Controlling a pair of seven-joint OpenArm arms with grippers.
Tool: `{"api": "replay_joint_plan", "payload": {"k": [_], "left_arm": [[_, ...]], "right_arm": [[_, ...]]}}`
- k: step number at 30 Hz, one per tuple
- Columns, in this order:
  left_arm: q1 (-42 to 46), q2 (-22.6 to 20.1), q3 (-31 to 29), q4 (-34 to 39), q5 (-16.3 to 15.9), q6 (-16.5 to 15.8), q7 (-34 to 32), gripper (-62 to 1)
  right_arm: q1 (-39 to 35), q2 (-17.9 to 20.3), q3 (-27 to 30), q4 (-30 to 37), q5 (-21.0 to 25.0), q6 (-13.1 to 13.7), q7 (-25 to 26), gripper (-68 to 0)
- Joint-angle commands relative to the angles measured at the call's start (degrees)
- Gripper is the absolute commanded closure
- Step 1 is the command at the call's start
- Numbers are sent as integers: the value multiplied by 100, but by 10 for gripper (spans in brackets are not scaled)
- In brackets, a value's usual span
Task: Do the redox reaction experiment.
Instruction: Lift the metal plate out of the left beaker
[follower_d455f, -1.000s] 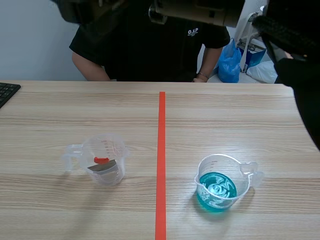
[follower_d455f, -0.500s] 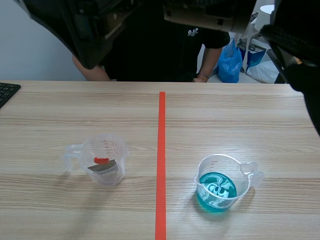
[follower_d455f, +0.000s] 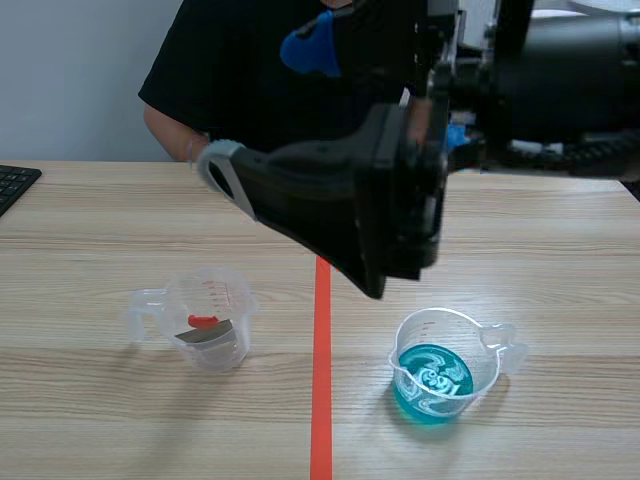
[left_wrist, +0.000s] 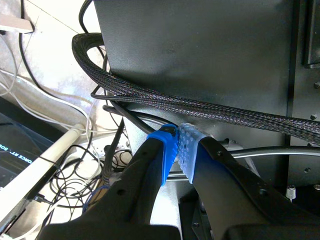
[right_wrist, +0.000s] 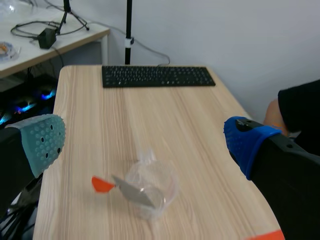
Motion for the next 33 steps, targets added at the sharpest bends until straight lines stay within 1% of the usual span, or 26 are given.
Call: {"api": "replay_joint_plan", "payload": {"k": [1,5,10,14,17,19,22,24,27,29,33], "left_arm": [[-15,-2,-11,66,-13,-13,-22,-42],[-15,-2,-11,66,-13,-13,-20,-42],[-15,-2,-11,66,-13,-13,-22,-42],[-15,-2,-11,66,-13,-13,-22,-42],[-15,-2,-11,66,-13,-13,-20,-42],[-15,-2,-11,66,-13,-13,-22,-42],[-15,-4,-11,66,-13,-13,-22,-42],[-15,-2,-11,66,-13,-13,-22,-42],[-15,-2,-11,66,-13,-13,-22,-42],[-15,-2,-11,66,-13,-13,-20,-42],[-15,-2,-11,66,-13,-13,-22,-42]], "right_arm": [[-81,243,11,105,-11,-17,319,-679],[-439,811,11,103,-291,-20,1121,-679],[-796,1305,11,63,-883,-24,2050,-679],[-1158,1631,11,39,-1357,-57,2444,-679],[-1377,1764,11,39,-1725,-232,2618,-679],[-1434,1762,11,37,-1930,-387,2608,-679],[-1440,1716,11,37,-2170,-439,2518,-679],[-1440,1668,11,11,-2192,-463,2448,-679],[-1440,1447,11,-192,-2332,-479,2492,-679],[-1436,1217,4,-398,-2608,-479,2629,-679],[-1384,765,-83,-841,-3230,-444,3165,-679]]}}
